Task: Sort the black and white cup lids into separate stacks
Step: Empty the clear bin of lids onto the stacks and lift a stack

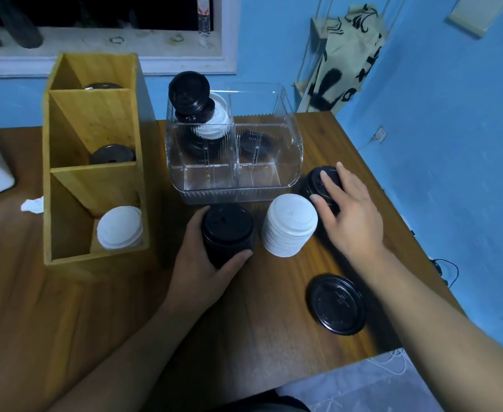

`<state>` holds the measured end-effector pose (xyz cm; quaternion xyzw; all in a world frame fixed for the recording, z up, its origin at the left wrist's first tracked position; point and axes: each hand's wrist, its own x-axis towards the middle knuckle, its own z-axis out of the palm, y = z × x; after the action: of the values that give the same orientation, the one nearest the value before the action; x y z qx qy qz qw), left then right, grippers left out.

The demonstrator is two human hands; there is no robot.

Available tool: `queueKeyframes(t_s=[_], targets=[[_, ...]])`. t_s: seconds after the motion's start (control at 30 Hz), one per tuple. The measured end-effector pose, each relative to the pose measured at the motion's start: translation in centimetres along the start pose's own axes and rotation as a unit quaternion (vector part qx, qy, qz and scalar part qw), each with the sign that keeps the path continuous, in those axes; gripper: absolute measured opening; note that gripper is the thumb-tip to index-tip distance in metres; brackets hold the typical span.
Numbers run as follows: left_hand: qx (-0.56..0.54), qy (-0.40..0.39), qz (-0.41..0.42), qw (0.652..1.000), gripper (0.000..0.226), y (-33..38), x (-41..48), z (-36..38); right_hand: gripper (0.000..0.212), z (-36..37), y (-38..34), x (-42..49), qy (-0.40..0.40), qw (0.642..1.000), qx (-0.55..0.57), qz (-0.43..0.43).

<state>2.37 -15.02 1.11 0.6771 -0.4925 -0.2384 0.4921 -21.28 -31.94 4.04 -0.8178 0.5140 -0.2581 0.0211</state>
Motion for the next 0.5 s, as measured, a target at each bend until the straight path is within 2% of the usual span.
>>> queueKeyframes(t_s=[0.1, 0.2, 0.37, 0.43, 0.5], targets=[[0.012, 0.002, -0.005, 1.0, 0.099, -0.2, 0.0, 0.0, 0.061, -0.3, 0.4, 0.1, -0.035, 0.999, -0.015, -0.011], [0.018, 0.004, -0.007, 1.0, 0.099, -0.3, 0.0, 0.2, 0.069, -1.7, 0.7, -0.1, -0.078, 0.995, 0.07, -0.001], [0.009, 0.0, -0.014, 1.0, 0.102, 0.1, 0.0, 0.1, 0.057, -5.9, 0.7, -6.0, -0.02, 0.98, 0.195, 0.044], [0.005, -0.003, -0.01, 1.0, 0.1, 0.2, 0.0, 0.0, 0.065, -6.5, 1.1, -9.9, -0.086, 0.974, 0.21, 0.005], [0.005, -0.006, -0.004, 1.0, 0.098, 0.2, 0.0, -0.1, 0.077, -6.1, 1.5, -13.1, -0.185, 0.971, 0.14, -0.061]])
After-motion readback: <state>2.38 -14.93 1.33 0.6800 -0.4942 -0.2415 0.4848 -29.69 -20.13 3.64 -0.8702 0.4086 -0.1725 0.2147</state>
